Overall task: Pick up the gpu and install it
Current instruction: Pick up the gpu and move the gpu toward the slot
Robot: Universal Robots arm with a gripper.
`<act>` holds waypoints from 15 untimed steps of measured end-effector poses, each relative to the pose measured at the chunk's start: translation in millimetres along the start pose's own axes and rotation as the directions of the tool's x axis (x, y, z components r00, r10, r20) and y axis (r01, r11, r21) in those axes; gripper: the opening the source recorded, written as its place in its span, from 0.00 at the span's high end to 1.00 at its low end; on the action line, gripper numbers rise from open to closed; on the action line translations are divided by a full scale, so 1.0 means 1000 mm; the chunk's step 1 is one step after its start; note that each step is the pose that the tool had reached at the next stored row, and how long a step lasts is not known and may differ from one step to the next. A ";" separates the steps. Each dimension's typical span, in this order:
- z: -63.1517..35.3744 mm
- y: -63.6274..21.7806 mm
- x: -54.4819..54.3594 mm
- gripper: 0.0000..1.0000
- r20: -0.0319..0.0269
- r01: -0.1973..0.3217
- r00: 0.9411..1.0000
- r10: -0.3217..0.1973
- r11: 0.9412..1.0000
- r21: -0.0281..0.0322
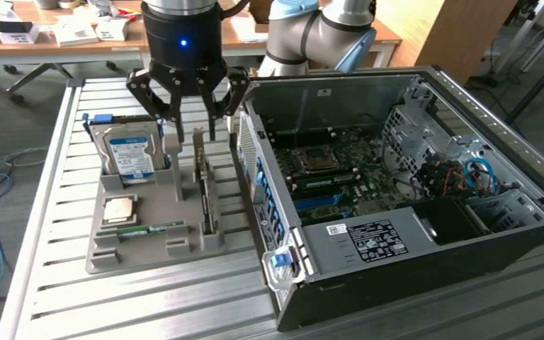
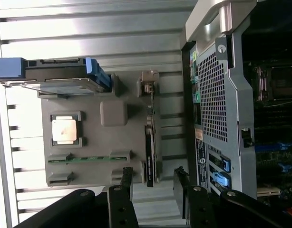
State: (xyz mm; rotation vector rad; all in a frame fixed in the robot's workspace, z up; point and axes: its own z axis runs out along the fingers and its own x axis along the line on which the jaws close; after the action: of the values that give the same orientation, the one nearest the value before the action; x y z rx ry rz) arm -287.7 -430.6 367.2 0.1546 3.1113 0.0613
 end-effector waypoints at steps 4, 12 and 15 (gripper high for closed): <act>0.0073 -0.0003 0.000 0.53 0.000 0.000 1.000 0.000 1.000 0.000; 0.0219 -0.0009 0.001 0.53 0.000 0.000 1.000 0.000 1.000 0.000; 0.0273 -0.0011 0.001 0.53 0.000 0.000 1.000 0.000 1.000 0.000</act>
State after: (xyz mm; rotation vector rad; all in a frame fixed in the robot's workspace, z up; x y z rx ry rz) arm -287.6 -430.6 339.8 0.1546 3.1113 0.0613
